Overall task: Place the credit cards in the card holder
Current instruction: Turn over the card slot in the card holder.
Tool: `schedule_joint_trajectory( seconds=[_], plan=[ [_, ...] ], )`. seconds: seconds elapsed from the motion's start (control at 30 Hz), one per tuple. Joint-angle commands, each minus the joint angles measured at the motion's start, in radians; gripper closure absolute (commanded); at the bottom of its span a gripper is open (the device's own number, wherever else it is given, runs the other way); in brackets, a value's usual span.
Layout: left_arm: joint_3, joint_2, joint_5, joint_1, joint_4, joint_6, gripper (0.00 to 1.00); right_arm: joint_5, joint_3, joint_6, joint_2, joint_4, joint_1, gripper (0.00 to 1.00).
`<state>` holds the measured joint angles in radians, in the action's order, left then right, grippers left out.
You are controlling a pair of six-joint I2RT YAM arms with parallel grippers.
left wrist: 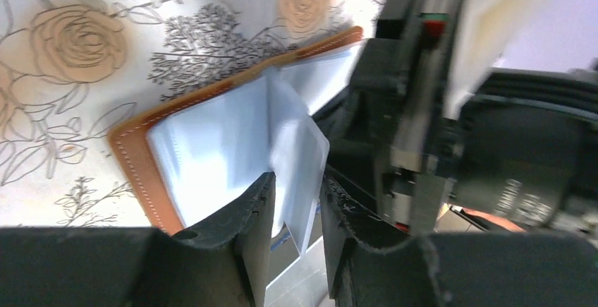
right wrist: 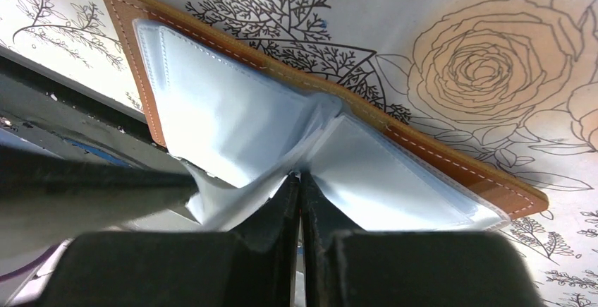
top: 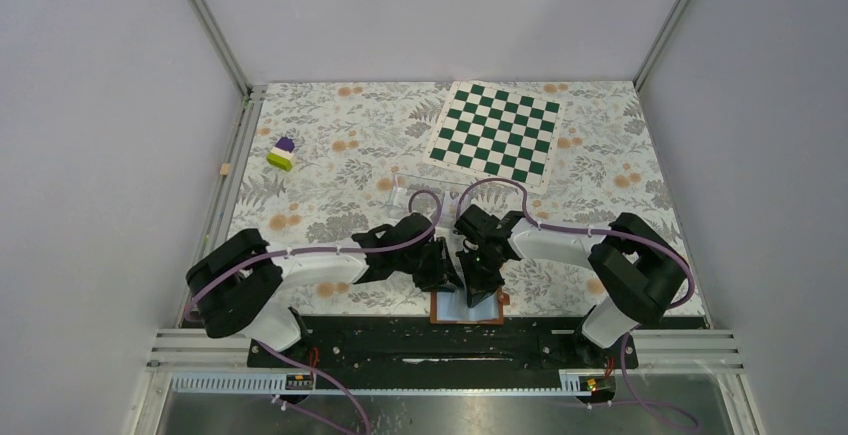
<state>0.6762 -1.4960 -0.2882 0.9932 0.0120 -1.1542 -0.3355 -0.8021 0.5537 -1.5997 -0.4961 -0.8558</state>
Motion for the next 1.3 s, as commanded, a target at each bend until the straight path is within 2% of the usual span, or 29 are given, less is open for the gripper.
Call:
schedule_joint_trajectory(
  seconds=[0.0, 0.03, 0.2, 0.37, 0.5, 0.7, 0.8, 1.1, 1.27],
  plan=[
    [-0.001, 0.057, -0.022, 0.004, -0.089, -0.028, 0.71, 0.022, -0.025, -0.016, 0.028, -0.043, -0.008, 0.9],
    [0.0, 0.055, -0.024, 0.004, -0.089, -0.028, 0.71, 0.024, -0.035, -0.016, 0.04, -0.056, -0.008, 0.88],
    [0.007, 0.011, -0.074, 0.004, -0.125, -0.038, 0.68, 0.091, -0.1, -0.023, 0.107, -0.166, -0.008, 0.67],
    [0.015, -0.064, -0.111, 0.007, -0.182, -0.059, 0.66, 0.217, -0.144, -0.046, 0.162, -0.288, -0.001, 0.61],
    [0.048, -0.11, -0.128, 0.018, -0.201, -0.059, 0.64, 0.234, -0.131, -0.044, 0.21, -0.315, 0.049, 0.6],
    [0.119, -0.181, -0.169, 0.046, -0.259, -0.081, 0.6, 0.182, -0.078, -0.073, 0.279, -0.308, 0.176, 0.6],
    [0.162, -0.207, -0.174, 0.061, -0.236, -0.08, 0.59, 0.144, -0.065, -0.083, 0.307, -0.303, 0.231, 0.6],
    [0.211, -0.254, -0.177, 0.094, -0.21, -0.092, 0.57, 0.119, -0.071, -0.101, 0.299, -0.293, 0.285, 0.6],
    [0.2, -0.268, -0.178, 0.096, -0.26, -0.101, 0.57, 0.113, -0.084, -0.112, 0.303, -0.294, 0.309, 0.59]
  ],
)
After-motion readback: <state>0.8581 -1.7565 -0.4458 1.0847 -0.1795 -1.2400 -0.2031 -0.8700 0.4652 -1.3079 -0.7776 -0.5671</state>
